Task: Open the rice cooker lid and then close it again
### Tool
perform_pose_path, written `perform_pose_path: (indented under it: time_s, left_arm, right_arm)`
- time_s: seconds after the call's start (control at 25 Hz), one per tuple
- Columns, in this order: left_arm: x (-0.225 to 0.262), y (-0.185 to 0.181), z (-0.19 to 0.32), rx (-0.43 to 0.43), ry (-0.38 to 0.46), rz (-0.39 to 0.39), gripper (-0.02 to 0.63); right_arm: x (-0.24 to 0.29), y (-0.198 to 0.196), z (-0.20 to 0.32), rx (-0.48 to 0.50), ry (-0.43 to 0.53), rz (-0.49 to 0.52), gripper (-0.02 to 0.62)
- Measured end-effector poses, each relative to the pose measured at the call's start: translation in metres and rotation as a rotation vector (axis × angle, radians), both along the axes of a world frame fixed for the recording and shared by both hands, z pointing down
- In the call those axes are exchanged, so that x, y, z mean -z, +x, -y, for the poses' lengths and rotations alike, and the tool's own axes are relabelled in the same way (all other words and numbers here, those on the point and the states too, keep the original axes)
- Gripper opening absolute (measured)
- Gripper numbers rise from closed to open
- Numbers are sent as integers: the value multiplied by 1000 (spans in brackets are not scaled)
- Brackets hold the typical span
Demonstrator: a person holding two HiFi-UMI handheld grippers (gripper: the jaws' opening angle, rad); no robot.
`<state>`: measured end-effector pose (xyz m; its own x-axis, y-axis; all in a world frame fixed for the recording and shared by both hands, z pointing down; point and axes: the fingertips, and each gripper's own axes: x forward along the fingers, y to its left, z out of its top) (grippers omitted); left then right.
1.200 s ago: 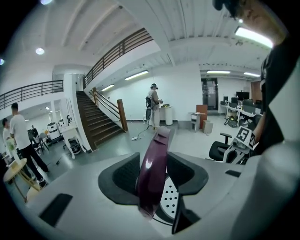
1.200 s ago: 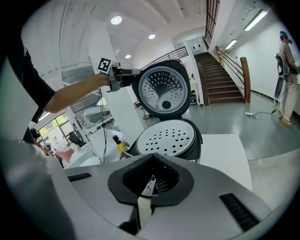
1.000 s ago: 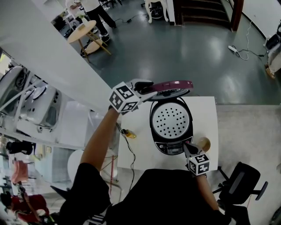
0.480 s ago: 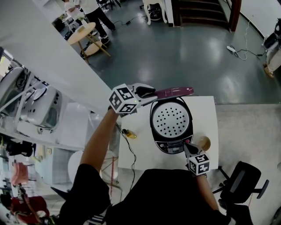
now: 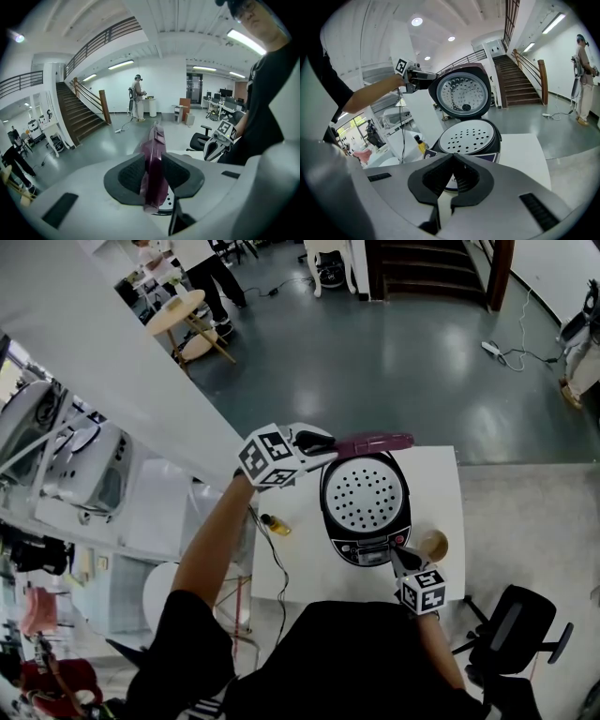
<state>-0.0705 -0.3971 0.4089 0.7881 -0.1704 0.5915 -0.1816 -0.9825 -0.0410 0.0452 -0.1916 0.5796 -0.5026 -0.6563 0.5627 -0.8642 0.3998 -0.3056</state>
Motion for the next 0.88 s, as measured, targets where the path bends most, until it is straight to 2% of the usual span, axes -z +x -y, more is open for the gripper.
perform_pose_path:
  time_s: [0.4, 0.88]
  left_arm:
    - [-9, 3, -19, -16, 12, 39, 94]
    - [-27, 5, -46, -60, 3, 65, 77]
  right_arm:
    - [9, -4, -5, -21, 52, 38, 0]
    - [7, -6, -23, -36, 60, 49, 0]
